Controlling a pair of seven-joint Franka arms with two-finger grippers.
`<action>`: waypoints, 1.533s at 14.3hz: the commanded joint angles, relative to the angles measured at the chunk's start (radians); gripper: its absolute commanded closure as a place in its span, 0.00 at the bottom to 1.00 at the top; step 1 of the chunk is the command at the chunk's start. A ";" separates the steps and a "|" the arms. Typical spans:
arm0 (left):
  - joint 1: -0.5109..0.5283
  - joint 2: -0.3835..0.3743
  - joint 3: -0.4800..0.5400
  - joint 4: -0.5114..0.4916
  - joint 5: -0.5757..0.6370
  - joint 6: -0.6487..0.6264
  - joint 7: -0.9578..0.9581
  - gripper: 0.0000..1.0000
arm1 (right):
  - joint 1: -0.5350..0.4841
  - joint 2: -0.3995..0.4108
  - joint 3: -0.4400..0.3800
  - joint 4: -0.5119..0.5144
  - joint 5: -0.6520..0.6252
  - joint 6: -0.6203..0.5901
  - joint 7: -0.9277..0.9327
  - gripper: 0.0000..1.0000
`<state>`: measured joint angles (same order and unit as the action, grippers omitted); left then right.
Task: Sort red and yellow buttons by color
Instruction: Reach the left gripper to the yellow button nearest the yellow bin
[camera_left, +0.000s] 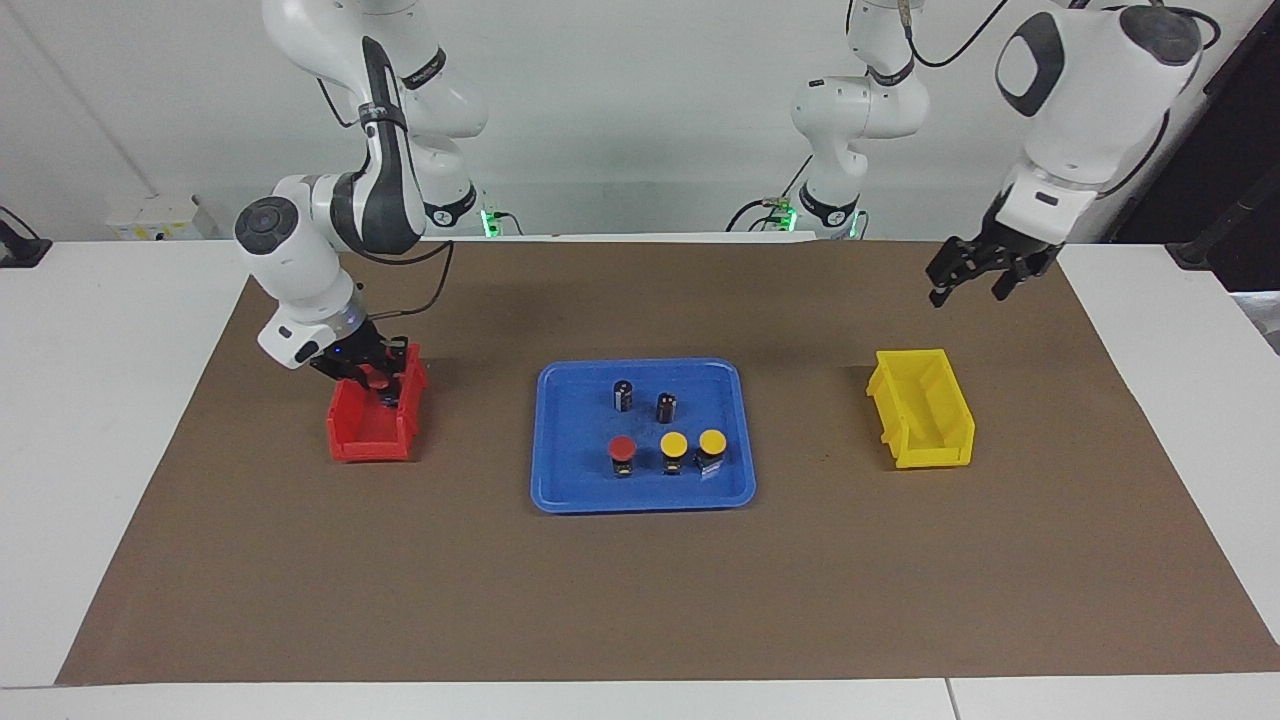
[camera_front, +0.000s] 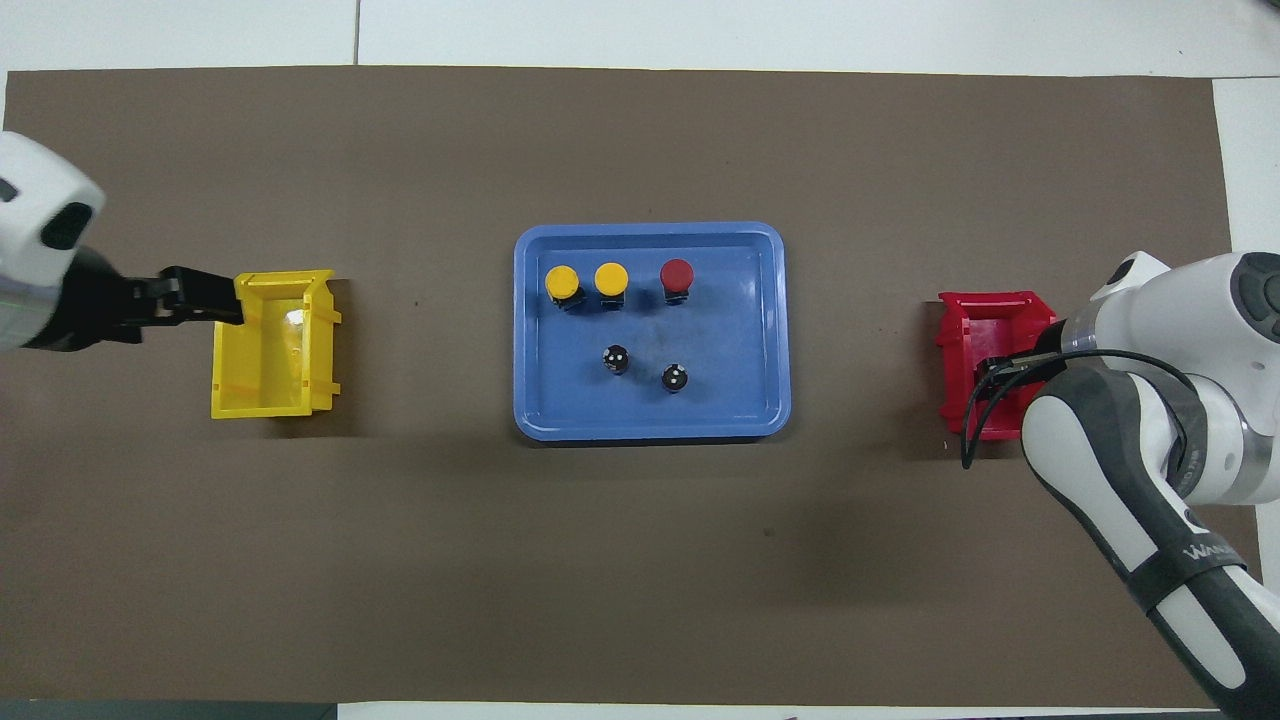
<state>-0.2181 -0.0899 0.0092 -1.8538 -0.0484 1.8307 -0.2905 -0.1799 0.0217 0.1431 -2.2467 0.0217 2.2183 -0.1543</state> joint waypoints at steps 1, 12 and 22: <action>-0.127 0.067 0.009 0.004 -0.002 0.100 -0.152 0.01 | -0.016 -0.037 0.007 -0.039 -0.008 0.021 -0.030 0.86; -0.359 0.515 0.014 0.226 0.009 0.352 -0.450 0.02 | -0.016 -0.037 0.007 -0.048 -0.042 0.020 -0.024 0.42; -0.360 0.547 0.014 0.212 0.013 0.401 -0.469 0.32 | -0.015 0.010 0.009 0.178 -0.040 -0.156 -0.021 0.40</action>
<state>-0.5659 0.4482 0.0071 -1.6493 -0.0478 2.2266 -0.7422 -0.1801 0.0085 0.1431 -2.1582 -0.0181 2.1302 -0.1563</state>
